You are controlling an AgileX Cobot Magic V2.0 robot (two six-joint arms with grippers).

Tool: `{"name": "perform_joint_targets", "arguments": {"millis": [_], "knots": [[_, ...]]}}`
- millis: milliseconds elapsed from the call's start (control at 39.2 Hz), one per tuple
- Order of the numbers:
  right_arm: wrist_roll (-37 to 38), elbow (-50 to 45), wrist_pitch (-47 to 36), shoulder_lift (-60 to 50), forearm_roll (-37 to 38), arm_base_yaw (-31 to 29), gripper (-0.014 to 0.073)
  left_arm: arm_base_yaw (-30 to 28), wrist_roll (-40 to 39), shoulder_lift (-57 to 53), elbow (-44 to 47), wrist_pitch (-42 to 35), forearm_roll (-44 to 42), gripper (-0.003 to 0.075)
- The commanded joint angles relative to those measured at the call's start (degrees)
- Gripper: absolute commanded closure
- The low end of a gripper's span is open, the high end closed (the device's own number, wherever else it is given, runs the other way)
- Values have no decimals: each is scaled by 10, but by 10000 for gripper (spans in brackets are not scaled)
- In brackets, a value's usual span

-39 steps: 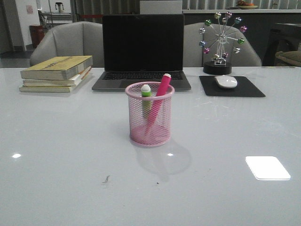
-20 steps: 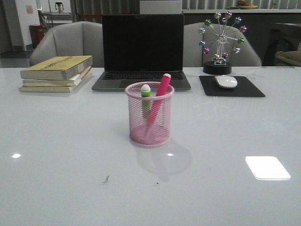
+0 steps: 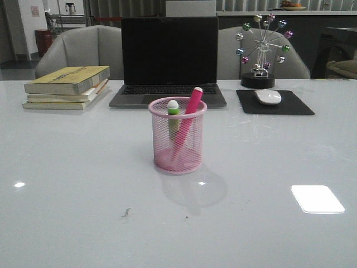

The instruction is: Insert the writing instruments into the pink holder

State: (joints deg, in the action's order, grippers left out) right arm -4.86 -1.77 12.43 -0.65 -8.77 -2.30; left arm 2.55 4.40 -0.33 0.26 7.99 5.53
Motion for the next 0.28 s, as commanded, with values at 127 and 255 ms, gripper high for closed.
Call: {"name": "perform_joint_targets", "arguments": {"millis": [127,255], "knots": [[-2,0,-46,-7,0,-1,538,1,-7,-13,3,-43,6,629],[-2,0,-46,-7,0,-1,538,1,-7,-13,3,-43,6,629]]}}
